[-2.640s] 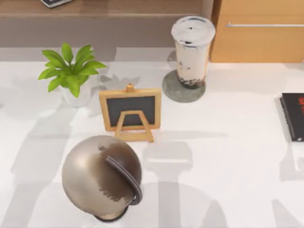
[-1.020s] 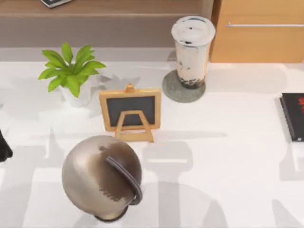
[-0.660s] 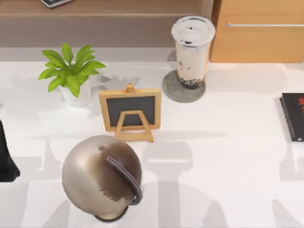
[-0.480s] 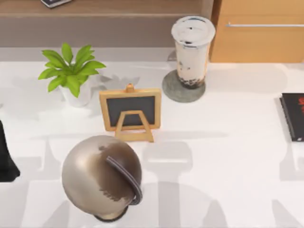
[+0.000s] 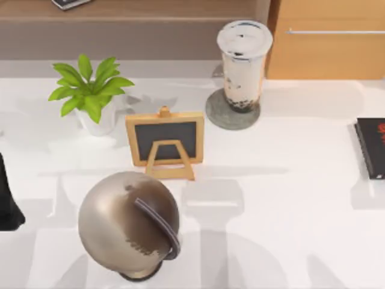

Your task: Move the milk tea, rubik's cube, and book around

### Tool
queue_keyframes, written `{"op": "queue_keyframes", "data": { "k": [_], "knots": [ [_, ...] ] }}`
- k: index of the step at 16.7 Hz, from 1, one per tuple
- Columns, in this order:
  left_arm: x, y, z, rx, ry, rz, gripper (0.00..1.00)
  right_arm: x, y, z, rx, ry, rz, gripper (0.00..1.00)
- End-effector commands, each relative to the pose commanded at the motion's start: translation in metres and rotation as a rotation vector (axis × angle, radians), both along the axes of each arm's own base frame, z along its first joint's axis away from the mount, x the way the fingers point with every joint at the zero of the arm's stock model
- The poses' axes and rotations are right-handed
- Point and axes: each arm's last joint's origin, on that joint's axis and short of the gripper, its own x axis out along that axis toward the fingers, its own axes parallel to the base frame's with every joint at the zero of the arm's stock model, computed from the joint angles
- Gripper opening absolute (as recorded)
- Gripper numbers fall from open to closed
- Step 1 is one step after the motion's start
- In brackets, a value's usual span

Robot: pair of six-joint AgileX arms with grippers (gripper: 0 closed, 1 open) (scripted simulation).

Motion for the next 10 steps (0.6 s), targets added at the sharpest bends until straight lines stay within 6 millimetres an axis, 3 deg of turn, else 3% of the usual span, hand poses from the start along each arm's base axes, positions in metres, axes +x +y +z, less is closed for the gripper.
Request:
{"op": "queue_keyframes", "data": {
  "k": [4, 7, 10],
  "knots": [
    [0.000, 0.000, 0.000, 0.000, 0.000, 0.000, 1.00, 0.038, -0.011, 0.062, -0.011, -0.013, -0.006, 1.00],
    [0.000, 0.000, 0.000, 0.000, 0.000, 0.000, 1.00, 0.096, -0.030, 0.095, -0.016, 0.009, -0.010, 1.00],
    [0.000, 0.000, 0.000, 0.000, 0.000, 0.000, 1.00, 0.166, -0.061, 0.104, -0.014, 0.038, -0.012, 1.00]
  ]
}}
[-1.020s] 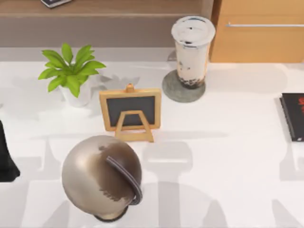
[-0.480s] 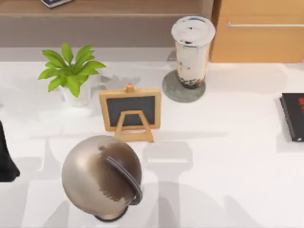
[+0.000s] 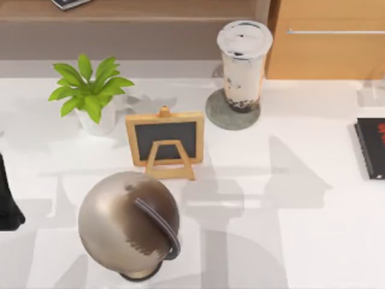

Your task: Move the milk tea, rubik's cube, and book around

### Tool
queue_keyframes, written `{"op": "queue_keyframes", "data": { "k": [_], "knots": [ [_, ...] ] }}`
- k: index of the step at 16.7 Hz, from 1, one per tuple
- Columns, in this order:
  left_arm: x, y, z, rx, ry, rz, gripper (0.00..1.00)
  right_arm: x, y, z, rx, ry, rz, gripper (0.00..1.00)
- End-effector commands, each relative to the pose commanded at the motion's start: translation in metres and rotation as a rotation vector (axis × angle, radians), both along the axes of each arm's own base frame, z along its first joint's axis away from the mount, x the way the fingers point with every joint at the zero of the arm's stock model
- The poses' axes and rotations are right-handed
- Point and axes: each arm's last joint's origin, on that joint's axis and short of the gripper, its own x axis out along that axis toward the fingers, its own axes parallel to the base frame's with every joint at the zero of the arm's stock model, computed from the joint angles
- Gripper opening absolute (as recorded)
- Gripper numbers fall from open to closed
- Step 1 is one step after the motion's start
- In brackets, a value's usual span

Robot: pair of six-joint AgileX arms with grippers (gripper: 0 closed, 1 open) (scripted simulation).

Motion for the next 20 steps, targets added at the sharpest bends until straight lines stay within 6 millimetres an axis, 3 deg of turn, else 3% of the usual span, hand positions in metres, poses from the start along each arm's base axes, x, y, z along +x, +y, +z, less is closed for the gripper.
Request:
{"op": "queue_keyframes", "data": {
  "k": [4, 8, 12, 20],
  "knots": [
    [0.000, 0.000, 0.000, 0.000, 0.000, 0.000, 1.00, 0.084, -0.050, -0.024, 0.006, 0.032, 0.001, 1.00],
    [0.000, 0.000, 0.000, 0.000, 0.000, 0.000, 1.00, 0.134, -0.092, -0.057, 0.006, 0.031, 0.001, 1.00],
    [0.000, 0.000, 0.000, 0.000, 0.000, 0.000, 1.00, 0.152, -0.111, -0.069, -0.001, 0.013, 0.001, 1.00],
    [0.000, 0.000, 0.000, 0.000, 0.000, 0.000, 1.00, 0.159, -0.111, -0.069, -0.002, 0.012, 0.001, 1.00]
  ]
}}
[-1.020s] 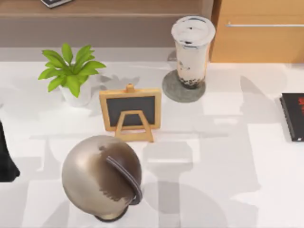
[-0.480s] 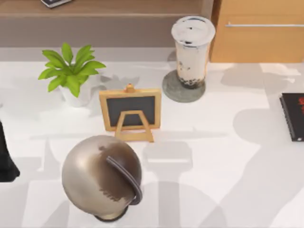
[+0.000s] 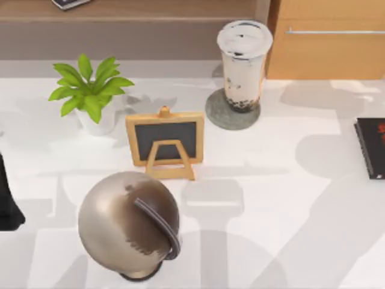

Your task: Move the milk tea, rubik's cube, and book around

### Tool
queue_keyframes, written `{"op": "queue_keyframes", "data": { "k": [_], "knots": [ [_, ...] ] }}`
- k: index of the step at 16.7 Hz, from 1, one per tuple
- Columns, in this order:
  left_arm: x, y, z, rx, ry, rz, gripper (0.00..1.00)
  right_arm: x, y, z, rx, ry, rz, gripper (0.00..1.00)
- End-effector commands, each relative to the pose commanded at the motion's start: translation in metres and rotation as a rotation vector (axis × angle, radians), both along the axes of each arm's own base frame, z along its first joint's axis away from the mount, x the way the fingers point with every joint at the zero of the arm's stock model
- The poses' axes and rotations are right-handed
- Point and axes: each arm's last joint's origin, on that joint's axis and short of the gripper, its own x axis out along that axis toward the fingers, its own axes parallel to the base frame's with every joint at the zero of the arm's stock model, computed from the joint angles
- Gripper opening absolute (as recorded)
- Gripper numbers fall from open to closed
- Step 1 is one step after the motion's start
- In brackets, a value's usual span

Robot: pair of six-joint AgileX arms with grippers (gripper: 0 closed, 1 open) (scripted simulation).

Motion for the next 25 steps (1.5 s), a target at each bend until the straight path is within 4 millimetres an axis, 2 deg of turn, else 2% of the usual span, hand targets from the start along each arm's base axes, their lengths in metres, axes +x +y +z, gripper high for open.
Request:
{"op": "queue_keyframes", "data": {
  "k": [5, 9, 22, 25],
  "knots": [
    [0.000, 0.000, 0.000, 0.000, 0.000, 0.000, 1.00, 0.021, -0.001, 0.000, 0.000, 0.000, 0.000, 1.00],
    [0.000, 0.000, 0.000, 0.000, 0.000, 0.000, 1.00, 0.024, -0.001, 0.000, 0.000, 0.000, 0.000, 1.00],
    [0.000, 0.000, 0.000, 0.000, 0.000, 0.000, 1.00, 0.024, -0.001, 0.000, 0.000, 0.000, 0.000, 0.02],
    [0.000, 0.000, 0.000, 0.000, 0.000, 0.000, 1.00, 0.024, -0.001, 0.000, 0.000, 0.000, 0.000, 0.00]
  ]
}}
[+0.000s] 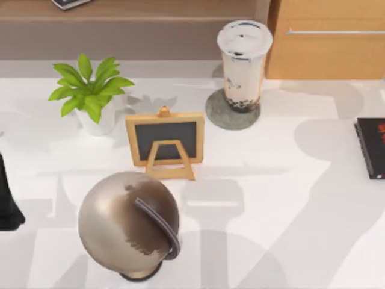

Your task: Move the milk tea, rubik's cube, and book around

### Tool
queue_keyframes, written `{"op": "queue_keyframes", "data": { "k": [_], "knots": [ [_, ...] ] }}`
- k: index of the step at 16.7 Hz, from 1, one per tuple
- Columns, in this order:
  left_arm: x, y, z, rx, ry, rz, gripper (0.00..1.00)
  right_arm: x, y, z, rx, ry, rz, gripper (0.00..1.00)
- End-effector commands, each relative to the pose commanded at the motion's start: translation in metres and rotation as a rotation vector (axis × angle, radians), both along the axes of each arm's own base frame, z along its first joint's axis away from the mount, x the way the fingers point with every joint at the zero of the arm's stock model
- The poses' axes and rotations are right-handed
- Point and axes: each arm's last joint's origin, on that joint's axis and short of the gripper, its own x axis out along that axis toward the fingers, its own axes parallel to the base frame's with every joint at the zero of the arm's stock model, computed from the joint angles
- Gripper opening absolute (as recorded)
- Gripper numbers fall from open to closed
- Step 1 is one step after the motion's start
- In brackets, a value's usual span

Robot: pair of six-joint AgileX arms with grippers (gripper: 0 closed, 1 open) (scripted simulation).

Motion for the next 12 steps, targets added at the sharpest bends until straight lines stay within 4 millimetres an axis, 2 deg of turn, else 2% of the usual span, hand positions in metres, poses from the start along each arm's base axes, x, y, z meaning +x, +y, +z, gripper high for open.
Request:
{"op": "queue_keyframes", "data": {
  "k": [7, 12],
  "knots": [
    [0.000, 0.000, 0.000, 0.000, 0.000, 0.000, 1.00, -0.002, -0.001, 0.001, 0.001, 0.000, -0.003, 0.00],
    [0.000, 0.000, 0.000, 0.000, 0.000, 0.000, 1.00, -0.011, -0.001, 0.011, 0.001, -0.002, -0.003, 0.00]
  ]
}}
